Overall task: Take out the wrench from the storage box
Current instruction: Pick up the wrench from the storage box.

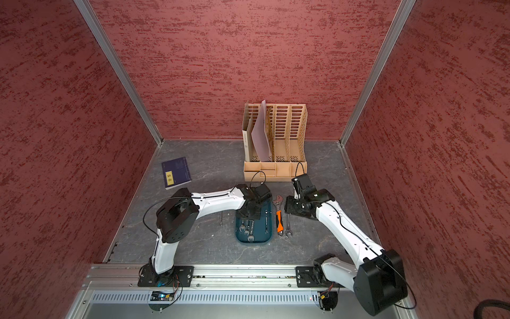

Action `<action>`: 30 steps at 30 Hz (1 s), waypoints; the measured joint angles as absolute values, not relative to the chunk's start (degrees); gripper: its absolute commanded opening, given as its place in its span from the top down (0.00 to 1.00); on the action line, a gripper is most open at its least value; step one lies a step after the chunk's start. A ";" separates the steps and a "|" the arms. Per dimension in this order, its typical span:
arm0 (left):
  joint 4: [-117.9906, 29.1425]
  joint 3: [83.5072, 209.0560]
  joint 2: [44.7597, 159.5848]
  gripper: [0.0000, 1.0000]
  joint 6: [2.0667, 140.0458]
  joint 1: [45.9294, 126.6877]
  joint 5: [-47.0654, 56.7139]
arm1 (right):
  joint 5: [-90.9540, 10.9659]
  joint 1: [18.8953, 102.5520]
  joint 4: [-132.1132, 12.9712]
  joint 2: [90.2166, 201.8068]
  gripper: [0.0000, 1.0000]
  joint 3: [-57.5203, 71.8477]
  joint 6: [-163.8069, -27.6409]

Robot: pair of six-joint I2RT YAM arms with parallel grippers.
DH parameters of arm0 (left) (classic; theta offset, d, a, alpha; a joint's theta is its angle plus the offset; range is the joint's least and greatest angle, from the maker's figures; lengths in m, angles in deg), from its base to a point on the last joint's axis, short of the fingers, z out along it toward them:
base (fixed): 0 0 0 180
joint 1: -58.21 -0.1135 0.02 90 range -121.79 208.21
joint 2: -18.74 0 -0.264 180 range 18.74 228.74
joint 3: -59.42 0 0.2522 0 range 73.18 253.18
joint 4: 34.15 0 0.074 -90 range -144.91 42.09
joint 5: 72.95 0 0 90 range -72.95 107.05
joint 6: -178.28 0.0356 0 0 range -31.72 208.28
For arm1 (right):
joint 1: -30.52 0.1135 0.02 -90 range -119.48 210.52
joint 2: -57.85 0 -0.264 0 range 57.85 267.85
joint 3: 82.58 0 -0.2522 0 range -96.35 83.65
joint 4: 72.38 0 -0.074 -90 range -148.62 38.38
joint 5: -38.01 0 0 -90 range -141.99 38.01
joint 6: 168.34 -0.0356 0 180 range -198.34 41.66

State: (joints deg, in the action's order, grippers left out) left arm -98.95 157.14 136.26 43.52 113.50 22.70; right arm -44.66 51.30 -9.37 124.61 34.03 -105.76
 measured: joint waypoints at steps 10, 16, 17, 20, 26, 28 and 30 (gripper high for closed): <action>-98.97 157.16 136.21 0.94 43.52 113.50 22.94 | -44.66 51.30 -9.45 124.61 0.47 34.40 -105.76; -98.95 157.16 135.82 0.97 43.79 113.47 22.94 | -44.66 51.30 -9.47 124.61 0.47 34.44 -105.76; -99.00 157.16 135.69 0.96 44.01 113.45 22.94 | -44.66 51.32 -9.45 124.61 0.47 34.44 -105.76; -99.63 157.32 134.57 0.96 44.62 113.39 23.18 | -44.66 51.30 -9.45 124.57 0.47 34.44 -105.78; -102.62 161.12 128.54 0.96 46.34 112.82 24.87 | -44.33 51.30 -9.04 123.82 0.47 34.42 -105.93; -103.41 161.69 125.18 0.96 47.00 112.12 25.81 | -44.22 51.30 -8.80 123.54 0.47 34.38 -105.96; -104.42 161.66 121.39 0.96 47.72 110.90 27.07 | -44.11 51.30 -8.32 123.45 0.47 34.05 -106.00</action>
